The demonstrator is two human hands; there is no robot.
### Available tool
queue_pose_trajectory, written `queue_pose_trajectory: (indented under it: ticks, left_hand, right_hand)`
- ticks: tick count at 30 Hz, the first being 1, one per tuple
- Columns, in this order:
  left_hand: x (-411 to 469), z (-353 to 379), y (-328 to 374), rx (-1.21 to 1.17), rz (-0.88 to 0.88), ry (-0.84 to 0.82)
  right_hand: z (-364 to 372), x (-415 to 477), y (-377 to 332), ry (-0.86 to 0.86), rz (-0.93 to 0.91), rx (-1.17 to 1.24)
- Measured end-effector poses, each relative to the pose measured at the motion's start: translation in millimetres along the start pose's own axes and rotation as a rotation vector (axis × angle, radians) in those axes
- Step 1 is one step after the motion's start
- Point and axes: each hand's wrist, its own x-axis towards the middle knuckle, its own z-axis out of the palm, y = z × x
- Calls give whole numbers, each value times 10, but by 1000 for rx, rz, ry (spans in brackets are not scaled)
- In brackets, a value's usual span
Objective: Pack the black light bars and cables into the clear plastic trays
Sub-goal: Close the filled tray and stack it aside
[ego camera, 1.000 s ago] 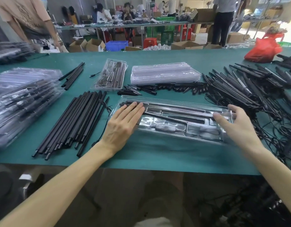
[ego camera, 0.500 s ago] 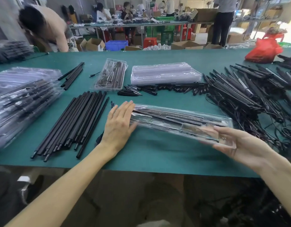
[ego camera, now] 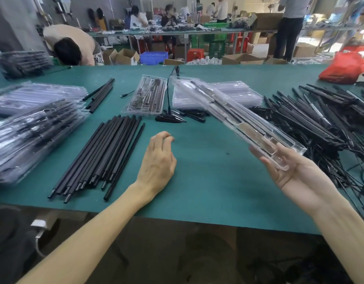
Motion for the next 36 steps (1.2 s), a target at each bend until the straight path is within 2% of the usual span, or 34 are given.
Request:
queue_pose_trajectory:
  ticks: [3, 8, 13, 19, 22, 27, 31, 36]
  left_hand:
    - [2, 85, -55, -47, 5, -140]
    - [243, 160, -116, -33, -36, -220]
    - [478, 344, -79, -88, -151, -228]
    - [485, 385, -124, -125, -146, -219]
    - [467, 371, -129, -284, -269, -231]
    - [449, 369, -124, -402, -291, -242]
    - [435, 344, -100, -414, -294, -220]
    - [439, 375, -99, -423, -368, -219]
  right_hand:
    - [133, 65, 34, -43, -10, 30]
    - [378, 212, 202, -90, 35, 61]
    - [550, 399, 525, -109, 123, 122]
    - [644, 533, 979, -94, 190, 142]
    - [655, 545, 1112, -64, 223, 171]
    - [594, 545, 1054, -70, 271, 118]
    - [564, 533, 923, -89, 354, -18]
    - [597, 573, 912, -163, 283, -32]
